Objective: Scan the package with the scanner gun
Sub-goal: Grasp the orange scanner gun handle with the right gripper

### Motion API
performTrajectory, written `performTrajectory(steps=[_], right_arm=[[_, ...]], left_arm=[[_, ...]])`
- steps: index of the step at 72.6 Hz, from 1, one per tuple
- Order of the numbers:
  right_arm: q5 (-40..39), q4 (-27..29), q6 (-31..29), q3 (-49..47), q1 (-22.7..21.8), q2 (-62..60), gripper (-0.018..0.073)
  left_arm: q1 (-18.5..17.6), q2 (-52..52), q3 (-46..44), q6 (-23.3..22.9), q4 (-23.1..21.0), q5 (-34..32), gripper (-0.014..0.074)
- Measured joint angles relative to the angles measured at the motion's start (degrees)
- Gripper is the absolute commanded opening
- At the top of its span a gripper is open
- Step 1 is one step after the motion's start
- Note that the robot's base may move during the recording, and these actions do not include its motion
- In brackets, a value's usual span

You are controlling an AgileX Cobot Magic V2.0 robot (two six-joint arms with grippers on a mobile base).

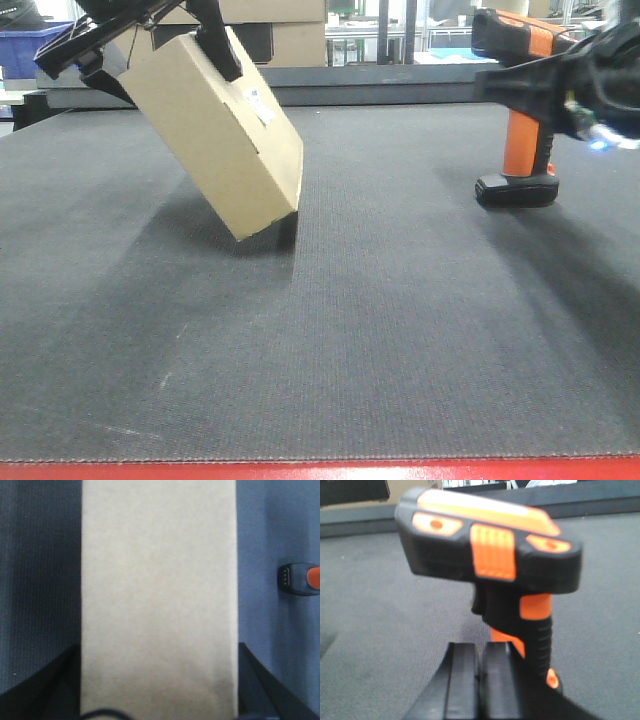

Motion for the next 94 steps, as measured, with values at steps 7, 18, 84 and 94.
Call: performTrajectory(steps=[7,18,84,94], right_arm=[[0.4,0.4,0.0,-0.5,0.0,1.0,0.0337],[0.6,3.3,0.0,-0.6,0.0,1.2,0.0480],[-0.9,4.7,0.0,-6.7,-2.0,7.1,0.0508],[-0.4,3.2,0.4,-7.4,-3.6,7.6,0.0508]], left_arm=[[0.0,0.0,0.0,0.0,0.1,0.0,-0.0111],[0.0,0.0,0.0,0.0,0.3,0.0,-0.0111],[0.0,0.0,0.0,0.0,0.5,0.0,-0.0111],[0.0,0.0,0.0,0.0,0.6,0.0,-0.0111]])
